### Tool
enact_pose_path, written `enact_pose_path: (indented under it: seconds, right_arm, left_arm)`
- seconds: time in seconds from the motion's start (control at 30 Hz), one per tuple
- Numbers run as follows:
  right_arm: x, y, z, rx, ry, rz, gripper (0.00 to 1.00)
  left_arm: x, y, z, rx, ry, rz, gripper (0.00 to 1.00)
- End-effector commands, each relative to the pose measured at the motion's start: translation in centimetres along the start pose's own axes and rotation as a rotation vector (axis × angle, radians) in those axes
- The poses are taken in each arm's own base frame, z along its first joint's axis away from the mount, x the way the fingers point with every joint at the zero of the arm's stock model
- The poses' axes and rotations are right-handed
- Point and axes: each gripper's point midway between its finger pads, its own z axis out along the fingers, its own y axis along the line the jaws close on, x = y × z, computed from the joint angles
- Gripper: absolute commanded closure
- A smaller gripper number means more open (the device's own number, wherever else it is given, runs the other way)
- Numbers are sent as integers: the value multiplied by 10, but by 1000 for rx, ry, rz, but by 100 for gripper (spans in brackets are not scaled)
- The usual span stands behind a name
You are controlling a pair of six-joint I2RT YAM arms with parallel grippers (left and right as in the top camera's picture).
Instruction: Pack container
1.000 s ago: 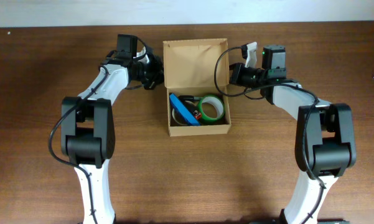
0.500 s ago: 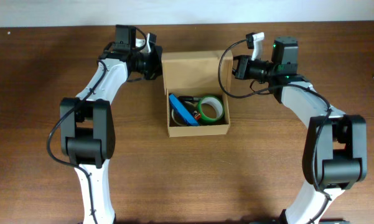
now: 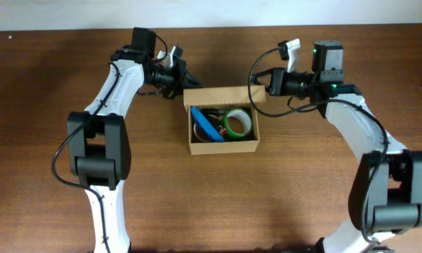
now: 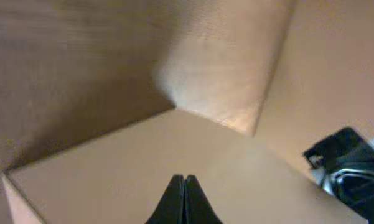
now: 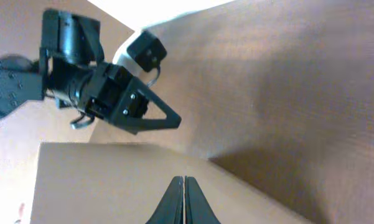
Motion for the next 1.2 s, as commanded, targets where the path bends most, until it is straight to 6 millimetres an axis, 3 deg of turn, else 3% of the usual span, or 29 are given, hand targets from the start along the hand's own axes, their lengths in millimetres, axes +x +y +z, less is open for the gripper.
enact_pose_path:
  seconds: [0.0, 0.23, 0.47, 0.77, 0.93, 1.17]
  right_arm:
    - [-6, 24, -14, 29, -10, -71, 96]
    - [22, 39, -16, 147, 72, -22, 97]
    - [63, 47, -1, 314, 197, -8, 96]
    - [104, 58, 20, 521, 292, -23, 96]
    - [123, 55, 30, 601, 333, -49, 96]
    - [152, 32, 45, 674, 432, -33, 96]
  left_arm:
    - [2, -5, -3, -113, -8, 139, 98]
    - [10, -29, -11, -204, -13, 200, 98]
    - [22, -15, -32, -439, -16, 165, 98]
    - [43, -13, -53, -680, -4, 180, 98]
    - [55, -13, -48, -741, 19, 196, 98]
    - [57, -10, -50, -777, 14, 177, 98]
